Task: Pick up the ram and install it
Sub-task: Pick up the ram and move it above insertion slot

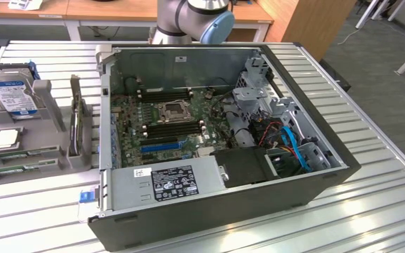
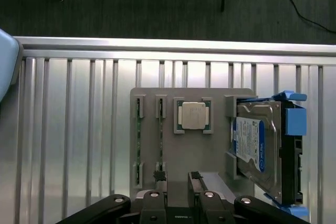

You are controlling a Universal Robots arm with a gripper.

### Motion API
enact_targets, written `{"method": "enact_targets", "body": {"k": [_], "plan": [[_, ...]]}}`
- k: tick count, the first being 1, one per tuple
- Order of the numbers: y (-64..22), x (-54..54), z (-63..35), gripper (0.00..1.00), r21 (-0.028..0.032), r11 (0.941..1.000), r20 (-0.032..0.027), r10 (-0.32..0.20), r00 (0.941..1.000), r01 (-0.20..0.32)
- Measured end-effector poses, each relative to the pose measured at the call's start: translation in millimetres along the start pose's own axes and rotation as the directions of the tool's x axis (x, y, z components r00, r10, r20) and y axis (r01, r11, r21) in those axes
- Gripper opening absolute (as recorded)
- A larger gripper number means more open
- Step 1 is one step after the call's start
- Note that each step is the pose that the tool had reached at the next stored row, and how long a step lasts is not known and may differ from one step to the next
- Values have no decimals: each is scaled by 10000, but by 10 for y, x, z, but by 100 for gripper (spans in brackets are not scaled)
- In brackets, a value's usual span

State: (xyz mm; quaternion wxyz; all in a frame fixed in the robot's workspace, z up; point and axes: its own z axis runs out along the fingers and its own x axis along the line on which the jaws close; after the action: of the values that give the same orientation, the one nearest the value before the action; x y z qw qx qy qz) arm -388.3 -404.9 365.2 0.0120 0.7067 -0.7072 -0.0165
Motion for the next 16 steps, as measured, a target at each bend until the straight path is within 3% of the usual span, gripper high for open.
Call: {"method": "enact_targets", "body": {"k": [16], "plan": [[-11, 2, 290, 29, -1, 10000, 5, 0, 10000, 0]]}}
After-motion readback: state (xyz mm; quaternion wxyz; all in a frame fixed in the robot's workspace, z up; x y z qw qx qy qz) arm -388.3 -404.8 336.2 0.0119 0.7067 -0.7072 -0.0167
